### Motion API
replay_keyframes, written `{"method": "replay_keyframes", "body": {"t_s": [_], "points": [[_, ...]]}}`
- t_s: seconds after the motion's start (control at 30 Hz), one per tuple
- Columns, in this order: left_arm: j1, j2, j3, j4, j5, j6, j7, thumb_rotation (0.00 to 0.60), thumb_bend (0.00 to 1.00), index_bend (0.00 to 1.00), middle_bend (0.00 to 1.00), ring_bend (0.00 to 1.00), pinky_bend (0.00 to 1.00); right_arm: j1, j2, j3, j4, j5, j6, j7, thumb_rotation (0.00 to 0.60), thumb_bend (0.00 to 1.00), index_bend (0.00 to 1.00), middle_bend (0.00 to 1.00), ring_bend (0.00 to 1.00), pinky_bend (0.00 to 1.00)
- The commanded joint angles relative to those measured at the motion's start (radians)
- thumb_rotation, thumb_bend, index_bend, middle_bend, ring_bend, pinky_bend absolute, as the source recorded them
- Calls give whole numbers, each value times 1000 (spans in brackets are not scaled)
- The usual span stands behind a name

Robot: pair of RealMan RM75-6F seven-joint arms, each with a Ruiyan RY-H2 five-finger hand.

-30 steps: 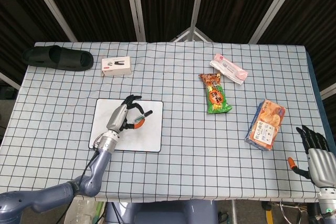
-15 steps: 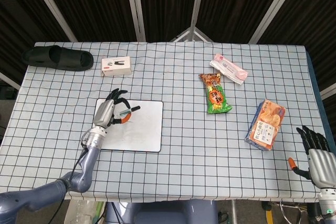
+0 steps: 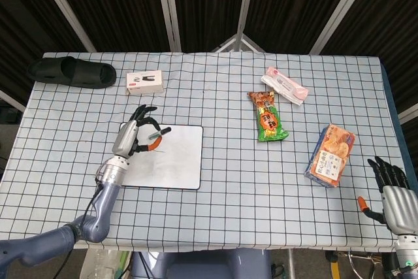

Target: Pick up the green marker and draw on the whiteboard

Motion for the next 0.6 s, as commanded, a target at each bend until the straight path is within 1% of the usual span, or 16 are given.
{"method": "replay_keyframes", "body": {"t_s": [0.03, 0.13, 0.3, 0.6], "points": [[1, -19, 7, -5, -9, -6, 6, 600, 542, 709, 142, 0, 80, 0, 0, 0, 1, -1, 1, 1, 600, 354, 0, 0, 0, 0], [-3, -40, 5, 2, -18, -9, 4, 600, 542, 711, 144, 0, 80, -1, 1, 0, 0, 0, 1, 2, 600, 353, 0, 0, 0, 0], [-8, -75, -12, 26, -55, -22, -3, 600, 542, 712, 144, 0, 80, -3, 1, 0, 5, 1, 2, 8, 600, 355, 0, 0, 0, 0], [-11, -104, -15, 61, -70, -32, -2, 600, 542, 714, 145, 0, 80, -5, 1, -1, 8, 0, 3, 13, 600, 354, 0, 0, 0, 0]]}}
